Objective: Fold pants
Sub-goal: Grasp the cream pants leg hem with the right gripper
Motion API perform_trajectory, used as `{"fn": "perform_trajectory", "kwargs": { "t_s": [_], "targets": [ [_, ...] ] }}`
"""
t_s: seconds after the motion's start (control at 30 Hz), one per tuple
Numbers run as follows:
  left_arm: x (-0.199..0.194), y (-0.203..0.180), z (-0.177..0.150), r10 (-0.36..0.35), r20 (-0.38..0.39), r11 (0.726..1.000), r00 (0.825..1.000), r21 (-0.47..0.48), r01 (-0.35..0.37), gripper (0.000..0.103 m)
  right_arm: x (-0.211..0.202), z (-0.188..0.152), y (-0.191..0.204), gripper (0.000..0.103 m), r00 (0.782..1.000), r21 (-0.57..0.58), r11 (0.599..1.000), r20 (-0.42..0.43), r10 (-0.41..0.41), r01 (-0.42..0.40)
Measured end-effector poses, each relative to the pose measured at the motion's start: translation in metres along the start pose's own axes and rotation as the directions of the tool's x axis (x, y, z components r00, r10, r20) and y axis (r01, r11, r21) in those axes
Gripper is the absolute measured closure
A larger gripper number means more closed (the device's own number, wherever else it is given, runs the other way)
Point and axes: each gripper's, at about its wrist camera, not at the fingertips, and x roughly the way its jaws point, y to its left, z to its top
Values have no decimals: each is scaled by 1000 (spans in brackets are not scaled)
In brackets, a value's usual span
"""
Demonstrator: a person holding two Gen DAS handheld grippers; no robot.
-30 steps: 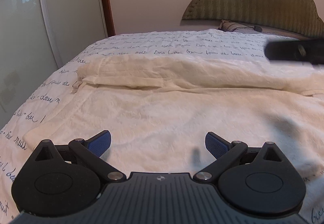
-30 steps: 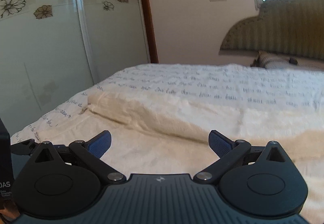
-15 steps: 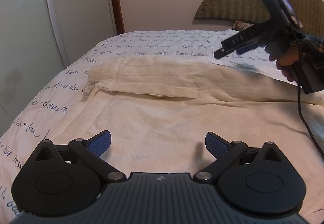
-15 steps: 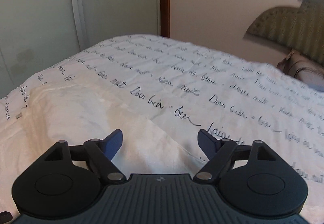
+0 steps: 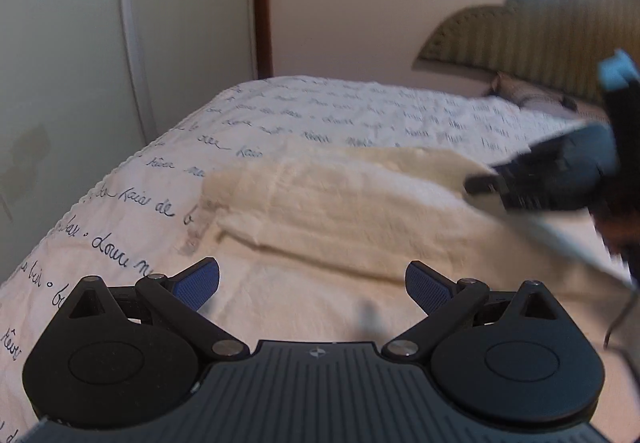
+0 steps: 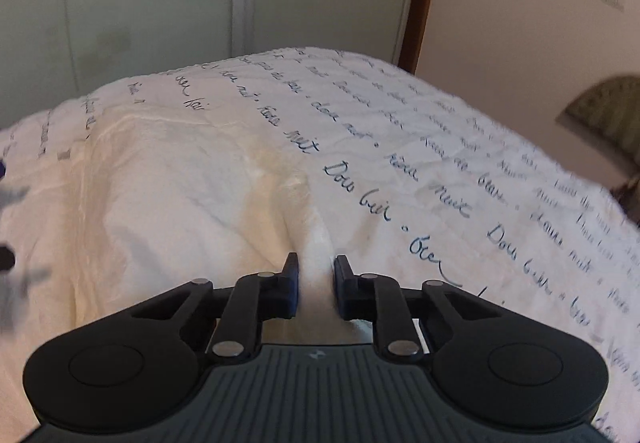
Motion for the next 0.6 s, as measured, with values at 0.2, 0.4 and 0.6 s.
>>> {"fn": "perform_trajectory", "kwargs": {
  "t_s": [0.2,0.4,0.6],
  "targets": [
    [-9,44,16,-217,17,927,976,-311,212,2,-72,-13,97,88,988,-339,933,138,-76,119],
    [-10,63,1,-418,16,772,908,-521,365,1,-128,-55,176,88,986,-491,868,167,10,74],
    [-10,42,-13,-268,-138,906,954,-372,201,1,-141,-96,218,88,989,-569,821,141,47,42]
  ]
}}
